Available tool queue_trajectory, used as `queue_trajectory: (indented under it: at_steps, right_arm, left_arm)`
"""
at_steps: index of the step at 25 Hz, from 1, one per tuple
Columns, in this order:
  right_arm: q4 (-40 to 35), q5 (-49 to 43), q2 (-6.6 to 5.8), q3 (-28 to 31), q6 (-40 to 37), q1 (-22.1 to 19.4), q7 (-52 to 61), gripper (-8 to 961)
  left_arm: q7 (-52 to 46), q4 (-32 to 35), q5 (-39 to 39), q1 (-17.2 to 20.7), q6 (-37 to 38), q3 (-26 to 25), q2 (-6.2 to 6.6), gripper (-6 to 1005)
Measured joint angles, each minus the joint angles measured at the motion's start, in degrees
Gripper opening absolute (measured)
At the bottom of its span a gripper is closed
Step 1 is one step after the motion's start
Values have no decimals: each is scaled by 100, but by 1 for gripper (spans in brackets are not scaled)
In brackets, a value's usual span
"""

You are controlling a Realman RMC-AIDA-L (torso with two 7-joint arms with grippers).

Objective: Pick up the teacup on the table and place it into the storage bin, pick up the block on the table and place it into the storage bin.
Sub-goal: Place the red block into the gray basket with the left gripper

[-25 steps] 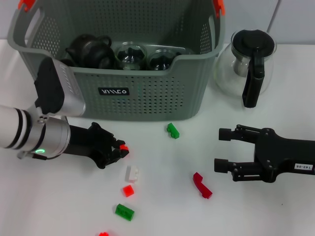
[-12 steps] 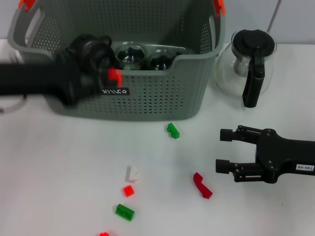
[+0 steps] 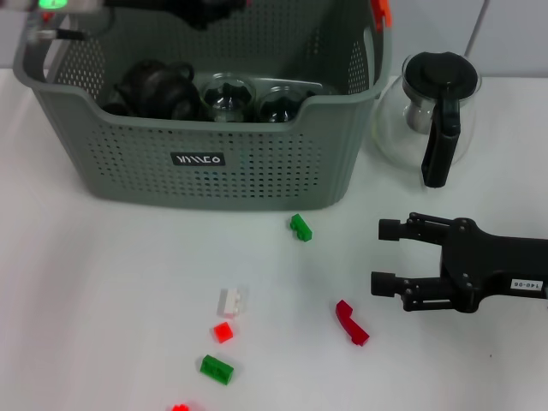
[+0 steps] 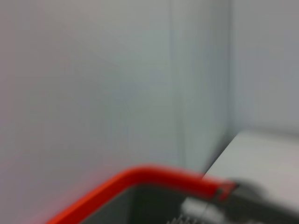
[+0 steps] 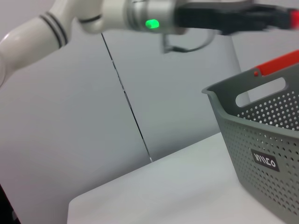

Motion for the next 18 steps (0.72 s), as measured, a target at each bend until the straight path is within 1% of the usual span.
queue_trajectory:
  at_steps: [1, 3, 5, 7, 10, 13, 18]
  right_arm:
    - [0, 0, 2, 0, 4, 3, 1, 941]
    - [0, 0, 7, 0, 19, 2, -5, 941]
    - [0, 0, 13, 0, 26, -15, -19, 941]
    - [0, 2, 16, 0, 27, -23, -27, 941]
    - [0, 6, 17, 0, 28, -26, -33, 941]
    - [0, 8, 17, 0, 30, -20, -35, 941]
    - [0, 9, 17, 0, 34, -19, -36, 941]
  left_arm:
    - [-185, 110, 288, -115, -269, 163, -6, 190]
    - [-668, 428, 1071, -387, -846, 515, -74, 191]
    - [-910, 637, 1584, -534, -1194, 671, -171, 192]
    - [-1059, 943, 2135, -691, -1571, 788, -299, 193]
    - [-1321, 1398, 2830, -932, -1994, 873, -411, 194]
    - [-1530, 1756, 3081, -1105, -2171, 842, -440, 195]
    - [-1910, 1805, 3066, -1177, -2018, 814, -358, 196]
